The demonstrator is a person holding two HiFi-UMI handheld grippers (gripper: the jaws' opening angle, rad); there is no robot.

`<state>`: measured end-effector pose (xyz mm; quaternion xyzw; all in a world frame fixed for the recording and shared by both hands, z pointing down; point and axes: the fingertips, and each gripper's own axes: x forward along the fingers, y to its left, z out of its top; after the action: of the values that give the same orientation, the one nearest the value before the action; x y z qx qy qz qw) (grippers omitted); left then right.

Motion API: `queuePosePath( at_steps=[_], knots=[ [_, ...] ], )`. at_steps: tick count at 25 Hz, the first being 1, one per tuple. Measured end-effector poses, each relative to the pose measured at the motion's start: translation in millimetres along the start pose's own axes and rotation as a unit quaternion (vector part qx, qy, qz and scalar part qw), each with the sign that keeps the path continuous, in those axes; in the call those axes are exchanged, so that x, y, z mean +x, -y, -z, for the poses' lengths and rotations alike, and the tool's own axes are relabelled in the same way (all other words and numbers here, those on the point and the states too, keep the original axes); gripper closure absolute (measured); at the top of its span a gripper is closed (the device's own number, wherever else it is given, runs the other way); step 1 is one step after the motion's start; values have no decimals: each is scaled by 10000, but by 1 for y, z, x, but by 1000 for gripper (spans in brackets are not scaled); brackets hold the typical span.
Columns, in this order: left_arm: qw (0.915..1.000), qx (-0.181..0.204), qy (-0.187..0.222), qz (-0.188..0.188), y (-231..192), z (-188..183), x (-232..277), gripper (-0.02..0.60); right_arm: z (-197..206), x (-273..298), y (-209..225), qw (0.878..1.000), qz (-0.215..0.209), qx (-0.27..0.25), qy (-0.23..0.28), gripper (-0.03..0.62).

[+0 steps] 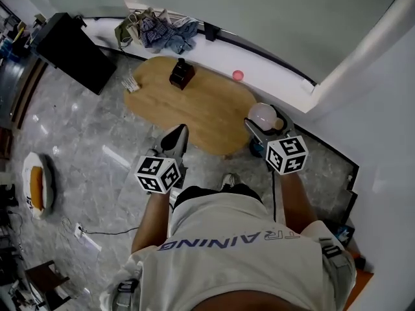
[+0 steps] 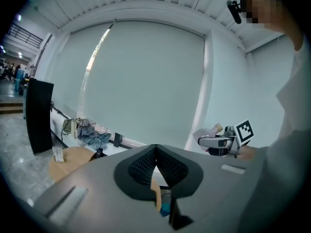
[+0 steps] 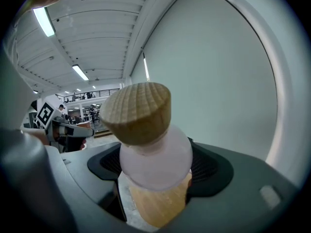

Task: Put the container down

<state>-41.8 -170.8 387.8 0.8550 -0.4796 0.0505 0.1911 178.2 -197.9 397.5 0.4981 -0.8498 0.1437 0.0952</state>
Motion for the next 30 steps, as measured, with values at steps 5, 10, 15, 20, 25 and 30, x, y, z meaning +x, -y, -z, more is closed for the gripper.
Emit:
queuePosePath(
  at_steps=[5, 10, 15, 20, 25, 30],
  knots=[
    [9995, -44, -270, 172, -8, 5, 40, 581, 14, 16, 25, 9994, 187, 249, -160, 183],
    [9970, -66, -502, 587, -21, 5, 87, 581, 30, 33, 49, 9962, 607, 455, -418, 183],
    [9900, 4, -785, 1175, -46, 3, 141, 581, 30, 62, 70, 9891, 1182, 707, -520, 183],
    [9800, 422, -940, 1705, -85, -19, 188, 581, 14, 104, 75, 9814, 1665, 873, -398, 183],
    [9741, 531, -1212, 1836, -132, -14, 216, 581, 25, 151, 73, 9762, 1852, 1049, -407, 183],
    [9728, 478, -1486, 1712, -153, 19, 237, 581, 82, 180, 74, 9720, 1807, 1205, -901, 183]
  ],
)
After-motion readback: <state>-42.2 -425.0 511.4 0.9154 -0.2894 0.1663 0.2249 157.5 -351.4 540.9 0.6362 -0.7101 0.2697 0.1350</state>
